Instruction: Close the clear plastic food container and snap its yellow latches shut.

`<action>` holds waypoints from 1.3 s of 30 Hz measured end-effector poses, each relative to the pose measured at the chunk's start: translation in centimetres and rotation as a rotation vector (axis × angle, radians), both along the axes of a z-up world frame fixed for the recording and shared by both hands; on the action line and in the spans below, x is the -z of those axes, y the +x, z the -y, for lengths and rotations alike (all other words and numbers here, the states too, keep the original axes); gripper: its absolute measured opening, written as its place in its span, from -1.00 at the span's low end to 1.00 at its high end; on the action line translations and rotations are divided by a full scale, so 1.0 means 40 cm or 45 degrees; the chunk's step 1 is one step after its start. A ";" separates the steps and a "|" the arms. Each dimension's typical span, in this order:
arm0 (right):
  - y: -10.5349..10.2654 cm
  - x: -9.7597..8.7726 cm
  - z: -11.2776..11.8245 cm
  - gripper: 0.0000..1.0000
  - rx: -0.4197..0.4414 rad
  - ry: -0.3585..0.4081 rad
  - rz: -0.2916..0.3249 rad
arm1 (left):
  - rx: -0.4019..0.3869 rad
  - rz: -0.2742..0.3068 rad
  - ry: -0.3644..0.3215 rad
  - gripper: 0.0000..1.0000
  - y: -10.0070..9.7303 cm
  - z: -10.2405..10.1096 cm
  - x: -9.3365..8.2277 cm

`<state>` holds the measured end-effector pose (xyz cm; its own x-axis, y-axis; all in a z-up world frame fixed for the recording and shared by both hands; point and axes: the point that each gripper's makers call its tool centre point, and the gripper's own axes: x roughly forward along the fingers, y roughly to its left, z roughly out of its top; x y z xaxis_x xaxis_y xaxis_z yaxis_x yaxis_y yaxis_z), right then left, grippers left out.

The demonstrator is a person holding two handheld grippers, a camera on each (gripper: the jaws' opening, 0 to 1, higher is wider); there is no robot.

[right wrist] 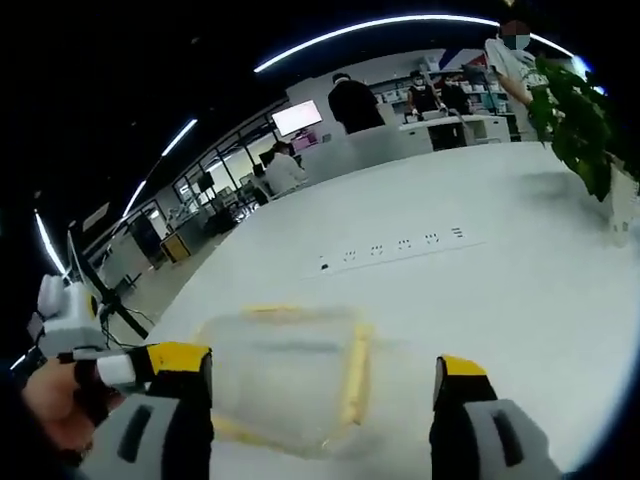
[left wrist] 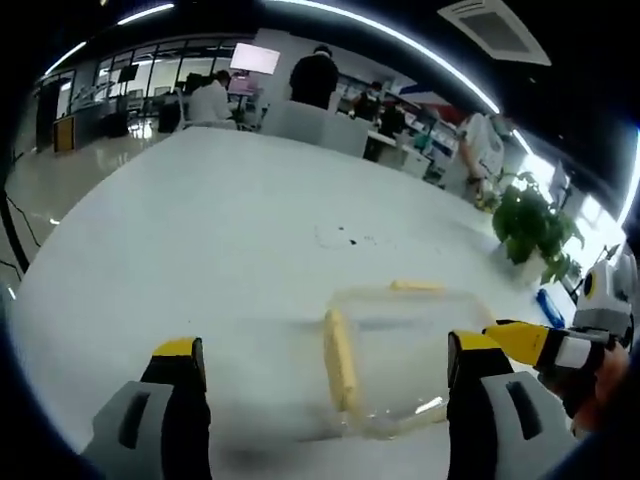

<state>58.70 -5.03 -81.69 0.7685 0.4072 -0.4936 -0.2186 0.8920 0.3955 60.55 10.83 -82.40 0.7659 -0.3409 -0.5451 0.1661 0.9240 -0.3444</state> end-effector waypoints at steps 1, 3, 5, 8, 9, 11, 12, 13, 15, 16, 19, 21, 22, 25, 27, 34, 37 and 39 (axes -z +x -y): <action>0.001 -0.002 0.001 0.88 0.003 0.012 0.001 | 0.006 0.004 0.008 0.98 -0.002 0.001 -0.004; 0.003 -0.007 0.003 0.96 0.005 0.009 0.010 | 0.025 0.017 0.015 0.98 -0.003 0.006 -0.010; -0.002 -0.010 0.002 0.99 -0.008 -0.010 0.019 | 0.030 0.011 0.012 0.98 -0.006 0.007 -0.011; -0.015 -0.012 -0.009 0.99 -0.040 -0.018 0.019 | 0.026 0.016 0.001 0.98 -0.014 0.001 -0.022; -0.022 -0.015 -0.008 0.99 -0.043 -0.023 0.020 | 0.029 0.018 0.003 0.98 -0.016 0.000 -0.024; -0.035 -0.024 -0.003 0.99 -0.047 -0.020 0.022 | 0.032 0.026 0.015 0.98 -0.021 -0.006 -0.028; -0.041 -0.028 -0.001 0.99 -0.050 -0.019 0.022 | 0.037 0.030 0.023 0.98 -0.026 -0.009 -0.032; -0.049 -0.037 0.003 0.99 -0.051 -0.022 0.026 | 0.043 0.030 0.021 0.98 -0.033 -0.008 -0.036; -0.059 -0.052 0.011 0.99 -0.053 -0.034 0.045 | 0.056 0.043 0.024 0.98 -0.048 -0.010 -0.051; -0.070 -0.065 0.019 0.99 -0.051 -0.035 0.048 | 0.067 0.050 0.023 0.98 -0.057 -0.011 -0.063; -0.088 -0.102 0.048 0.99 -0.015 -0.042 0.081 | 0.077 0.066 0.009 0.98 -0.083 -0.019 -0.095; -0.109 -0.127 0.060 0.99 0.000 -0.030 0.095 | 0.078 0.071 -0.005 0.98 -0.106 -0.028 -0.116; -0.118 -0.135 0.063 0.99 -0.001 -0.034 0.099 | 0.082 0.075 0.001 0.98 -0.116 -0.033 -0.124; -0.152 -0.164 0.070 0.99 -0.020 -0.071 0.121 | 0.088 0.084 0.011 0.96 -0.153 -0.057 -0.153; -0.183 -0.192 0.074 0.99 -0.033 -0.077 0.140 | 0.090 0.093 0.010 0.94 -0.179 -0.073 -0.178; -0.273 -0.278 0.096 0.99 -0.097 -0.113 0.223 | 0.174 0.148 0.134 0.95 -0.290 -0.124 -0.260; -0.312 -0.305 0.107 0.99 -0.115 -0.137 0.246 | 0.187 0.169 0.138 0.94 -0.335 -0.147 -0.294; -0.340 -0.326 0.111 0.99 -0.128 -0.151 0.268 | 0.193 0.188 0.129 0.95 -0.364 -0.163 -0.318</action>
<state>45.10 -9.48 -68.64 0.8179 0.4355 -0.3759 -0.3750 0.8991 0.2258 46.00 17.35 -69.66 0.7843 -0.4071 -0.4680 0.3471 0.9134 -0.2129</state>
